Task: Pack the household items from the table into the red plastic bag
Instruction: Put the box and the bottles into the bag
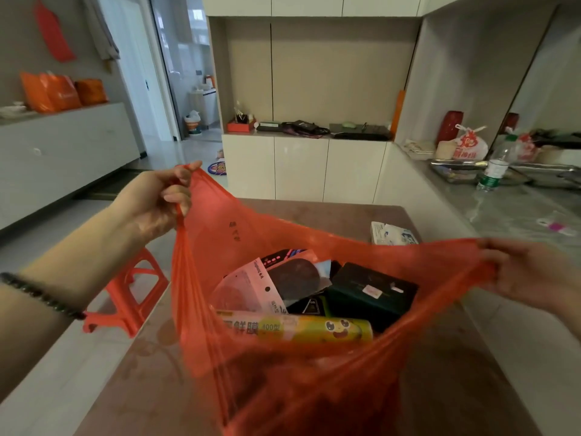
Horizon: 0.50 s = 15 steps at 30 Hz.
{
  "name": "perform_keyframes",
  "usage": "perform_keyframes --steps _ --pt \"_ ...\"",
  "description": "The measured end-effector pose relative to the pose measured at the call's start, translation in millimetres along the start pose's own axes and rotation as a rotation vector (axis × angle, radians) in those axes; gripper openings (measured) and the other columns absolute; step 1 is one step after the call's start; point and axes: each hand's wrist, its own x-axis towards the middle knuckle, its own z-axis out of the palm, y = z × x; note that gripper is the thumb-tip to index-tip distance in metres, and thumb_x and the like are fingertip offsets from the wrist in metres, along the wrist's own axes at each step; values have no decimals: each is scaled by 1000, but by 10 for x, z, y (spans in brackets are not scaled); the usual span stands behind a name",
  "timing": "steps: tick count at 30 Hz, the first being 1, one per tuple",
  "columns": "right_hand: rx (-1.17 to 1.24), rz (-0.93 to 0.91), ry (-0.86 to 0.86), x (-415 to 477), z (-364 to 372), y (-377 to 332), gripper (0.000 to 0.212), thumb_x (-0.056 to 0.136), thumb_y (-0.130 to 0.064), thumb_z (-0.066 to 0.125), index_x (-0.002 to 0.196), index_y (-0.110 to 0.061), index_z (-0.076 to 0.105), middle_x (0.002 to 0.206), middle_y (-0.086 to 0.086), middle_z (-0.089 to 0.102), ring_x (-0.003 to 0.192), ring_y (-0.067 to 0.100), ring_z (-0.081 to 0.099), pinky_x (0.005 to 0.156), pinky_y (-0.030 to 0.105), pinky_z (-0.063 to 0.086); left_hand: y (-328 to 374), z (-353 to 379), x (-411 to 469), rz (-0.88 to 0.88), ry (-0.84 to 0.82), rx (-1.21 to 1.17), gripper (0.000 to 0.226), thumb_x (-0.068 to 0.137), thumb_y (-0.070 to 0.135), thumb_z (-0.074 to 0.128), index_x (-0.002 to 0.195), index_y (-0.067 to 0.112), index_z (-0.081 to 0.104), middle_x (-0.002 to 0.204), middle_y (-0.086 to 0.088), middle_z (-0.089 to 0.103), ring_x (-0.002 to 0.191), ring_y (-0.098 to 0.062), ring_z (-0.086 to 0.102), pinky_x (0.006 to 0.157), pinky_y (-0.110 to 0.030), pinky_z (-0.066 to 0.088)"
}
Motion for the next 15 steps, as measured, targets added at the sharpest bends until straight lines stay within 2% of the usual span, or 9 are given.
perform_keyframes --steps 1,2,3,4,6,8,9,12,15 --pt "-39 -20 -45 38 94 -231 12 68 -20 78 73 -21 67 51 -1 56 62 7 64 74 24 56 33 48 30 1 12 8 21 92 4 36 90 7 57 40 8 44 24 -6 29 30 -14 32" --pt "-26 38 -57 100 267 -466 32 67 -9 76 53 -25 52 34 -4 34 43 2 56 52 14 53 92 112 48 4 12 6 25 95 6 32 90 6 56 40 8 44 23 -6 29 30 -14 32" --pt "-178 -31 -10 134 443 -707 44 79 0 60 49 -23 38 31 3 21 33 4 49 39 8 44 166 174 60 12 11 -2 26 96 7 31 90 4 56 40 8 44 23 -5 29 31 -14 33" --pt "-170 -14 37 203 577 -902 43 91 -3 44 53 -23 36 29 2 18 27 6 41 32 9 37 253 234 73 15 12 0 25 96 7 31 90 3 55 39 7 44 24 -5 30 31 -14 33" --pt "-146 55 100 333 700 -1253 38 99 -11 26 64 -18 40 26 -5 24 22 3 26 29 7 27 418 372 114 25 33 26 23 96 7 34 89 1 54 39 5 45 24 -4 30 31 -14 32" --pt "-260 55 149 467 758 -1521 38 98 -9 21 65 -15 38 24 -4 23 20 3 22 28 6 24 532 543 174 52 43 82 23 96 6 34 84 1 53 37 4 46 22 -4 29 30 -14 32" --pt "-303 34 200 514 866 -1612 38 98 -8 20 65 -15 38 23 -3 23 19 4 22 28 7 23 575 624 207 68 30 105 25 96 5 33 82 1 53 37 4 47 22 -4 29 29 -14 32" --pt "-292 -22 179 600 982 -1810 34 99 -14 25 69 -15 42 25 -1 24 20 5 23 28 12 24 644 787 248 123 -54 199 24 97 5 31 84 5 52 42 6 47 24 -4 29 29 -12 31" --pt "-441 38 172 675 864 -1699 31 99 -18 30 74 -15 48 26 -3 25 21 3 23 29 12 22 567 675 247 95 -115 434 26 97 8 28 86 8 51 47 10 46 25 -2 31 29 -8 29"
